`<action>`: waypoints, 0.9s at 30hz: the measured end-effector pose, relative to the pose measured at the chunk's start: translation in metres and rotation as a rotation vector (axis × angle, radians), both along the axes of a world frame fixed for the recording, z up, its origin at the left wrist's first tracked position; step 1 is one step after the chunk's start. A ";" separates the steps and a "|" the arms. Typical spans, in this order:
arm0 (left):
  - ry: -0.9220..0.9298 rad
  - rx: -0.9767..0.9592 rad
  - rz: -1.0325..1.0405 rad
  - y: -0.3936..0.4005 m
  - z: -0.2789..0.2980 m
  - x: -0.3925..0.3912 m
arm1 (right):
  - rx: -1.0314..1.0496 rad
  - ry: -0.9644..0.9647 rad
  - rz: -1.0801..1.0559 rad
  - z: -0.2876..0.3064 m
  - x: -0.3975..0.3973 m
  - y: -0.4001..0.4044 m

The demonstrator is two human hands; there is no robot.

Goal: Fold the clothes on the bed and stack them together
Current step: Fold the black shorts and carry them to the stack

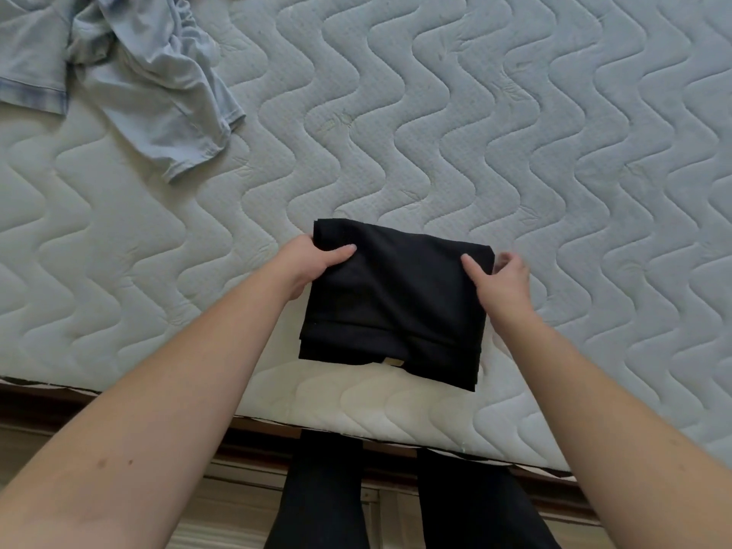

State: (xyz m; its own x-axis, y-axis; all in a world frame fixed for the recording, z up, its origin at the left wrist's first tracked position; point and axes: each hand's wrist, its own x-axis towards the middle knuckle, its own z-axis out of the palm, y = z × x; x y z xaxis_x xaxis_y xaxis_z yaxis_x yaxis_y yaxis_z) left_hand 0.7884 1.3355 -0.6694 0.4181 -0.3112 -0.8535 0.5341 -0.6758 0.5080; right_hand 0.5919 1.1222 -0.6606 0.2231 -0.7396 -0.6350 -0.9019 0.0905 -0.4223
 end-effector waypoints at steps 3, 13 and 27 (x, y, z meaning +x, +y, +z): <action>0.019 -0.018 -0.070 0.004 0.000 -0.001 | 0.266 -0.138 -0.090 -0.004 -0.008 -0.013; -0.142 -0.299 -0.240 0.005 0.092 0.015 | 0.201 -0.417 0.213 0.069 -0.015 -0.058; -1.389 -0.315 -0.773 -0.041 0.108 -0.009 | -0.663 -0.514 0.540 0.096 -0.055 -0.066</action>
State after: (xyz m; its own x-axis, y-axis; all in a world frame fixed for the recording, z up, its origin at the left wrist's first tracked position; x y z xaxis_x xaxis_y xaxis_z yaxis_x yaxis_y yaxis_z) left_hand 0.7793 1.2942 -0.5617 0.4406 -0.8826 0.1636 -0.8310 -0.3321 0.4463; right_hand 0.5371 1.0559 -0.5646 0.7658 -0.6282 0.1373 -0.4463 -0.6730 -0.5899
